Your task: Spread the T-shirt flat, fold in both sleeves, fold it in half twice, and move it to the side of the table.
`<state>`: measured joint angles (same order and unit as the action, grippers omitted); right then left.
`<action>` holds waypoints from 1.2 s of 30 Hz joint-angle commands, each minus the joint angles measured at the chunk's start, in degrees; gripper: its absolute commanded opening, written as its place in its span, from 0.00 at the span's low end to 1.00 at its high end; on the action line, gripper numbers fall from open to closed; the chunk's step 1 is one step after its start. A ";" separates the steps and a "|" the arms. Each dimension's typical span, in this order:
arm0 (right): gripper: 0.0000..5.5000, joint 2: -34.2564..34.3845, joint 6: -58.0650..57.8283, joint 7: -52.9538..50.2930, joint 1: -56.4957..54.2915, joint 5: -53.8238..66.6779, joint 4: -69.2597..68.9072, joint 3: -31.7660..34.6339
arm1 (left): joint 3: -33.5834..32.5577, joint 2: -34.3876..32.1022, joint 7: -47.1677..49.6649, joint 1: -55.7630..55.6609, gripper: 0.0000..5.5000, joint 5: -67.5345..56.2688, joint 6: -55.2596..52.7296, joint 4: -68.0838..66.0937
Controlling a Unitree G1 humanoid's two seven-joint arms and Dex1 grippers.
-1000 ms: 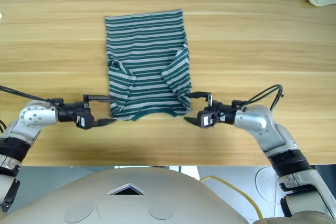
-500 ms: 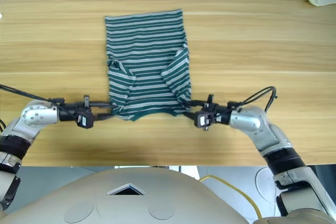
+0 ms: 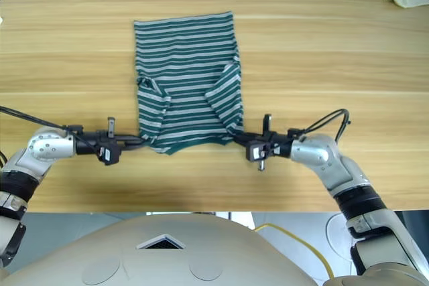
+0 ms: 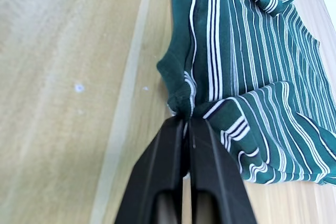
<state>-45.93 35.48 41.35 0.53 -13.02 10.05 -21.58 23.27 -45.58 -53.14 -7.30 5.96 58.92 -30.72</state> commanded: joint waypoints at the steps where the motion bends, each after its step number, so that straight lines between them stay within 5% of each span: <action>1: 0.00 -1.13 -2.11 2.56 2.04 -0.80 -0.85 -0.66 | 1.02 -1.23 -2.16 1.41 0.01 -5.10 0.83 4.32; 13: 0.00 -7.93 1.14 6.77 10.73 9.08 -13.00 4.68 | -1.91 -5.61 -3.59 5.06 0.01 -14.94 -1.00 14.86; 27: 0.00 -16.40 8.98 8.06 35.41 20.33 -30.05 19.69 | -6.86 -14.80 -0.66 24.23 0.01 -8.10 -0.78 27.00; 36: 0.00 -16.84 14.80 9.18 44.71 22.06 -34.37 24.02 | -8.79 -25.77 -1.72 33.91 0.01 -29.52 2.86 39.54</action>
<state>-61.90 48.85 49.97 43.63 7.99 -23.44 0.52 15.86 -68.50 -54.10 25.49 -19.56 60.96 7.30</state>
